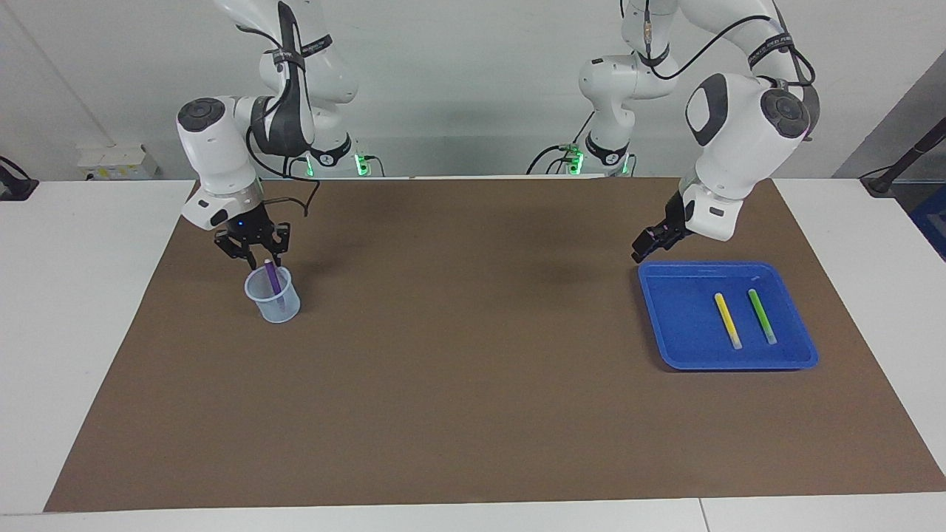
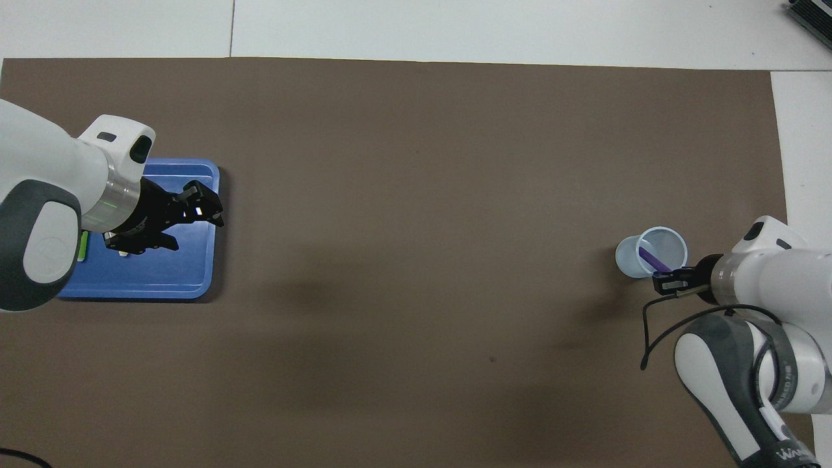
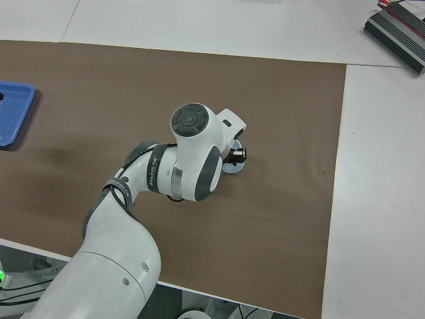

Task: Right arm passes pens to left for tray arrangement
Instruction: 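Grasp the purple pen with the right gripper while the left gripper rises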

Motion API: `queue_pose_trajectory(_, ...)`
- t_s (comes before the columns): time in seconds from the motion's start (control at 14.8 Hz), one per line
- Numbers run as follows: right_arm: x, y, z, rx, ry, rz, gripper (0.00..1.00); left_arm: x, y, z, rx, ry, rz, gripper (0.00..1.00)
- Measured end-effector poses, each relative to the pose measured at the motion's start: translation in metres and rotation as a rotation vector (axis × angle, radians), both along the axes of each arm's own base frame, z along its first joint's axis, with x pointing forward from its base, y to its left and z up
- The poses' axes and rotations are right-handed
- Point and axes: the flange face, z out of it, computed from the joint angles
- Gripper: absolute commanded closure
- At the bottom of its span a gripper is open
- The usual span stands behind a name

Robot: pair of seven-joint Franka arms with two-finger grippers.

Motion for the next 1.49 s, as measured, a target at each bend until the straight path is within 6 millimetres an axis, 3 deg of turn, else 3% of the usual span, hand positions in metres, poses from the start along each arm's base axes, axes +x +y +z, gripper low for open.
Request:
queue_pose_trajectory(0.27, 0.000, 0.000, 0.000, 0.000, 0.004, 0.000, 0.72, -0.003, -0.008, 0.004, 0.002, -0.002, 0.008, 0.19)
queue_pose_trajectory(0.41, 0.000, 0.001, 0.000, 0.000, 0.004, 0.001, 0.88, -0.005, -0.010, 0.007, 0.002, -0.005, 0.010, 0.19)
queue_pose_trajectory(0.61, 0.000, 0.001, 0.000, 0.000, 0.004, 0.001, 1.00, -0.007, -0.014, 0.012, 0.003, -0.009, 0.005, 0.17)
queue_pose_trajectory(0.95, 0.001, 0.001, 0.004, 0.001, 0.011, 0.001, 1.00, -0.010, -0.023, 0.012, 0.005, -0.004, 0.017, 0.17)
queue_pose_trajectory(1.49, 0.018, 0.003, 0.061, 0.010, 0.098, 0.001, 1.00, -0.016, -0.035, 0.015, 0.011, 0.011, 0.045, 0.00)
